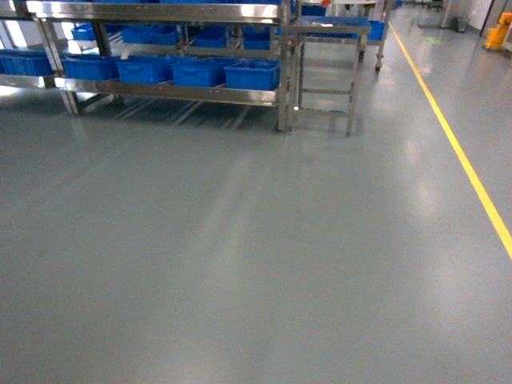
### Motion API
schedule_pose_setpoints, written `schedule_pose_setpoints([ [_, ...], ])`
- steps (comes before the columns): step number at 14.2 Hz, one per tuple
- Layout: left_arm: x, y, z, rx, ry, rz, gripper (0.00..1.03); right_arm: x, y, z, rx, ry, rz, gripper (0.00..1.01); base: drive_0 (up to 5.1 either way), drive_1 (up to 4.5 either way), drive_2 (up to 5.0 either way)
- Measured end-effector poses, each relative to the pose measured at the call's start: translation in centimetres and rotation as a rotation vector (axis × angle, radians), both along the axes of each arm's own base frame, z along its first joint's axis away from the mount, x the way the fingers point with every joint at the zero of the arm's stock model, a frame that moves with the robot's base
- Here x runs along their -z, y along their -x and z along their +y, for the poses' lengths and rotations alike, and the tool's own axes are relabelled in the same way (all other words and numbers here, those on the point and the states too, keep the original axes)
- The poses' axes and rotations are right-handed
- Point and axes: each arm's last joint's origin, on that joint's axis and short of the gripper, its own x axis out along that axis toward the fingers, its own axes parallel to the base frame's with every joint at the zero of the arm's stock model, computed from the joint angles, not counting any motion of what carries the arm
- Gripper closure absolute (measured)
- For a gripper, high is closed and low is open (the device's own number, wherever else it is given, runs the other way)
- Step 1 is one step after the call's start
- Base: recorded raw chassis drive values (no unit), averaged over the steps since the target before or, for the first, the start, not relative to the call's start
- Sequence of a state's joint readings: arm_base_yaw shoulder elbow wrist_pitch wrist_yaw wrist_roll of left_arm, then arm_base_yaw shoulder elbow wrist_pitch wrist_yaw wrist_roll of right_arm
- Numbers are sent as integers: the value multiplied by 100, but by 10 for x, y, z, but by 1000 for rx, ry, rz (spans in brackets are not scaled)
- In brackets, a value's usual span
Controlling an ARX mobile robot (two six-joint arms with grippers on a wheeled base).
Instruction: Pick blue part to blue bin on bottom shelf
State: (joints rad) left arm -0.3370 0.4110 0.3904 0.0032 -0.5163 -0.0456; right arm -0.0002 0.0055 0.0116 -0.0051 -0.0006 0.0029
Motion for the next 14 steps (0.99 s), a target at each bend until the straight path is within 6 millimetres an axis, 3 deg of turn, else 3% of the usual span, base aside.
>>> schedule_pose_setpoints([
  [10, 0, 0, 0, 1, 0, 1, 59, 0, 0, 0, 1, 0, -1, 3, -141, -141, -141],
  [14, 0, 1, 0, -1, 2, -5, 59, 0, 0, 0, 1, 0, 0, 3, -5, 349, -358],
])
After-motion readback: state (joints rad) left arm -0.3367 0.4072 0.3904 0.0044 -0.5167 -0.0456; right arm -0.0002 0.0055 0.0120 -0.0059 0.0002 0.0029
